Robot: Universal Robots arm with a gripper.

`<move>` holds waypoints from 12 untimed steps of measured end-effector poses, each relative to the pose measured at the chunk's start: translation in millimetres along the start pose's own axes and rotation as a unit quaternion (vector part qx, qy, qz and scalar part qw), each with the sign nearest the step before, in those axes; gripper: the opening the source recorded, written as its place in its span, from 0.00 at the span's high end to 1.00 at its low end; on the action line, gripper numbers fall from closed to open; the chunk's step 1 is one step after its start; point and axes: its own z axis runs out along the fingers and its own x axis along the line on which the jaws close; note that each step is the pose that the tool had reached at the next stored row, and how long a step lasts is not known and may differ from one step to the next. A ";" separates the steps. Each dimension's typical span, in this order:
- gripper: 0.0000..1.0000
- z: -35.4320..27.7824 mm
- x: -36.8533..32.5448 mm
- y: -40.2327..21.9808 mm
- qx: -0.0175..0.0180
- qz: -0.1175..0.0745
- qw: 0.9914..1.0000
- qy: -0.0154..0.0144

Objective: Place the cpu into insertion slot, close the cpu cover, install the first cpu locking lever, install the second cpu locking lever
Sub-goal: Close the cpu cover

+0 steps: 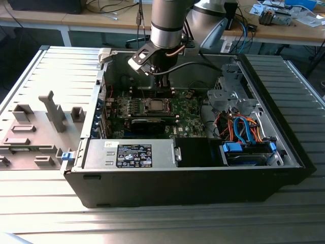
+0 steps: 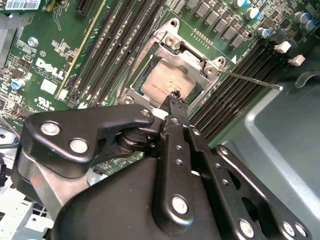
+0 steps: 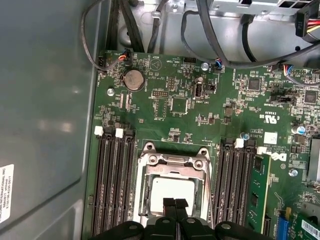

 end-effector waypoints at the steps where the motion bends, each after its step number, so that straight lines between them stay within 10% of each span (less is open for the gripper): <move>1: 0.89 0.2 0.1 -0.8 0.000 0.000 1.000 0.000; 12: 0.89 1.2 0.6 -5.1 0.000 -0.001 1.000 0.000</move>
